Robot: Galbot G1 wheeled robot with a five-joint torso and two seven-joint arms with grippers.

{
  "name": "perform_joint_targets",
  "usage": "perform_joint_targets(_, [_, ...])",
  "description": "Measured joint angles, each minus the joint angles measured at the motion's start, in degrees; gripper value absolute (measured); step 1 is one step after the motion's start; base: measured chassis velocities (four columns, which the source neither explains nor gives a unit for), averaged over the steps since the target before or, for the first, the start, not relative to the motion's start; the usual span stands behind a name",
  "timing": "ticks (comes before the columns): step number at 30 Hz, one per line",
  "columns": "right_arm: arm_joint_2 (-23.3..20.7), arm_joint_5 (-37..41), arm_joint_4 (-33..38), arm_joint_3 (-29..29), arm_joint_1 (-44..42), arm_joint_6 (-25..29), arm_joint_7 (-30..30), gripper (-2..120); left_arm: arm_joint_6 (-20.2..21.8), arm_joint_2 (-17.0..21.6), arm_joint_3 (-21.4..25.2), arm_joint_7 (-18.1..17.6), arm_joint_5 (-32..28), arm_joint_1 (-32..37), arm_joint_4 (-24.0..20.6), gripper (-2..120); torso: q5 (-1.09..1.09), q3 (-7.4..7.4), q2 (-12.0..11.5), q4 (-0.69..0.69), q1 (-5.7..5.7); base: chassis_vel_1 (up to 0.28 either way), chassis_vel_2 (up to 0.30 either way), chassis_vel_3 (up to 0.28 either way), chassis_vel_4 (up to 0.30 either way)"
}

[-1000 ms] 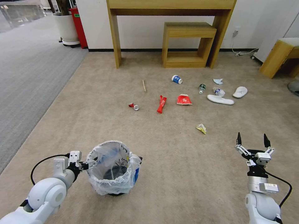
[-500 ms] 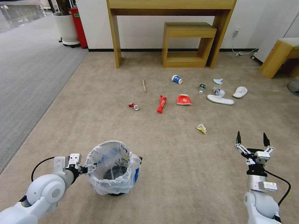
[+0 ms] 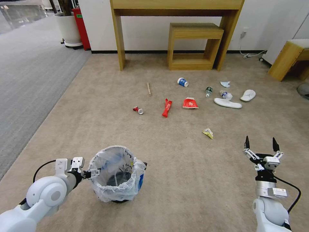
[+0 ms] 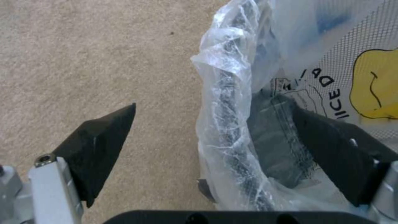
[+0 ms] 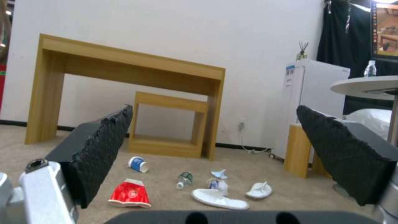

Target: Pick up the trash bin and place the garbage on the floor into it.

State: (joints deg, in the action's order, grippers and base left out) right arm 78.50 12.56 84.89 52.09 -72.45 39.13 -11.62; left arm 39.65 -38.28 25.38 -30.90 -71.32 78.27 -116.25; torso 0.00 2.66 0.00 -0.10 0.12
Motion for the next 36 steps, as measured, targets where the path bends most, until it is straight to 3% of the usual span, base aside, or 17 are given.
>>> perform_joint_targets(12, [0.3,-0.2,-0.3,0.2,-0.2,0.3,-0.2,100,0.5,0.5,-0.5,-0.9,-1.1,-2.1,1.6,99,0.0,0.0,0.0,0.0,0.0,0.0,0.0,0.0,0.0])
perform_joint_targets(36, [0.6,-0.5,0.0,0.5,-0.6,0.4,-0.3,100,0.3,-2.7,-3.8,0.7,0.5,-6.5,8.8,99,0.0,0.0,0.0,0.0,0.0,0.0,0.0,0.0,0.0])
